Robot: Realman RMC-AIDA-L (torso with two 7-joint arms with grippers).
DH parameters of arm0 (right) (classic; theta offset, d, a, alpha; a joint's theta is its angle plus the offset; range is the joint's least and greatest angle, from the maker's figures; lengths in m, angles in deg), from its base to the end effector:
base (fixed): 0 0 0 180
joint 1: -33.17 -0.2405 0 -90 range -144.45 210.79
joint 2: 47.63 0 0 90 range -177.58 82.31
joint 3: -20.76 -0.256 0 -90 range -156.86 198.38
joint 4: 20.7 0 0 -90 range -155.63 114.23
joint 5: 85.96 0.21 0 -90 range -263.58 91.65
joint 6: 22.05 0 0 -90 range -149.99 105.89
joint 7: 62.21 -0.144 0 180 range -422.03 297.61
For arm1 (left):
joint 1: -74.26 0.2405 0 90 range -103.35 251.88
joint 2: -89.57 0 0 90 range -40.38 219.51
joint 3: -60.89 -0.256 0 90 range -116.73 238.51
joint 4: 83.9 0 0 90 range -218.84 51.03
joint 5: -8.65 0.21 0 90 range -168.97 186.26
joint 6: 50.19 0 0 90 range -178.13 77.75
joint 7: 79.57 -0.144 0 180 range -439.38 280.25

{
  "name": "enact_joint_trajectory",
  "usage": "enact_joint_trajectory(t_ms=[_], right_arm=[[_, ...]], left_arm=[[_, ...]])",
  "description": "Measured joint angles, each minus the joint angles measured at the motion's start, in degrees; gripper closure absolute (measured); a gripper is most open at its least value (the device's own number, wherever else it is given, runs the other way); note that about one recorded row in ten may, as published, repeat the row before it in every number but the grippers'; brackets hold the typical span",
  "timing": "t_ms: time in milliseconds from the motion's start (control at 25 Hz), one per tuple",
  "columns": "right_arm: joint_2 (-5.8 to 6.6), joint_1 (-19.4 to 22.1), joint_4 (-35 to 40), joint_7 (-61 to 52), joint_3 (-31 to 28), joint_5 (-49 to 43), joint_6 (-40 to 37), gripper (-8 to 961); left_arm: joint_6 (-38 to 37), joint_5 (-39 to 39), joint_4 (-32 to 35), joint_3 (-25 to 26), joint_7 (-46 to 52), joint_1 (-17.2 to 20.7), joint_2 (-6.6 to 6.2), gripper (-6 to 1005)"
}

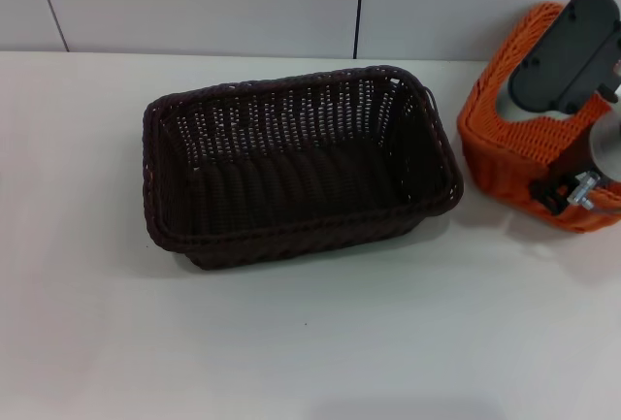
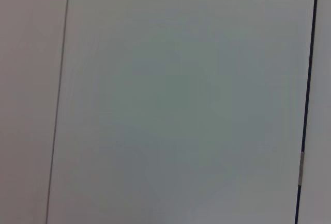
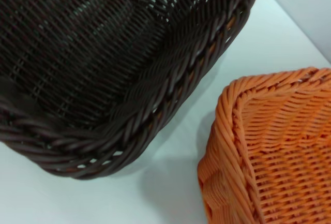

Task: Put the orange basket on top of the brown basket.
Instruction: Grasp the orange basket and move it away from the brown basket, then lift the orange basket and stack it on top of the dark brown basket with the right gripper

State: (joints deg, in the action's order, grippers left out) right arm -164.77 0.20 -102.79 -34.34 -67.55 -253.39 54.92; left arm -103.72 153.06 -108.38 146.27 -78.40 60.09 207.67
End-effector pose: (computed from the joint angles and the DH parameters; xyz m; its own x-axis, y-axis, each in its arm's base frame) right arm 0.1832 0.3815 0.0137 0.7782 -0.5456 0.3109 -0.1940 -0.6797 -0.7073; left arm -0.3866 0.3172 0.0561 0.6620 -0.0385 0.7485 0.7228 0.2972 -0.6239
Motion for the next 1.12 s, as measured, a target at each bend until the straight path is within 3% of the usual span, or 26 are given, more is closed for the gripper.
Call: enact_joint_trajectory(t_ms=[200, 360, 600, 760, 1000, 1120], right_arm=[[0.14, -0.32, -2.74, 0.04, -0.94, 0.00, 0.61, 791], [0.15, -0.16, -6.59, -0.11, -1.69, 0.00, 2.49, 791], [0.23, -0.93, -18.85, -0.78, -2.52, 0.00, 9.79, 791], [0.65, -2.70, -20.30, 0.22, -2.44, -0.01, 11.76, 791], [0.94, -5.32, -26.64, 14.88, -1.68, 0.14, 15.01, 790], [-0.27, -3.58, -32.55, 33.19, 1.19, 0.19, 17.69, 790]], left_arm=[[-0.05, 0.00, 0.40, -0.15, 0.07, -0.34, -0.09, 258], [-0.07, 0.01, 0.57, -0.26, 0.12, -0.41, -0.09, 258], [-0.09, 0.74, 0.45, -0.31, 0.17, -0.51, -0.17, 258], [-0.12, 0.78, 0.54, -0.31, 0.17, -0.57, -0.17, 259], [-0.22, 0.79, 0.19, -0.24, 0.17, -0.30, -0.15, 259], [-0.71, 0.78, 0.07, -0.36, 0.15, 0.01, -0.08, 259]])
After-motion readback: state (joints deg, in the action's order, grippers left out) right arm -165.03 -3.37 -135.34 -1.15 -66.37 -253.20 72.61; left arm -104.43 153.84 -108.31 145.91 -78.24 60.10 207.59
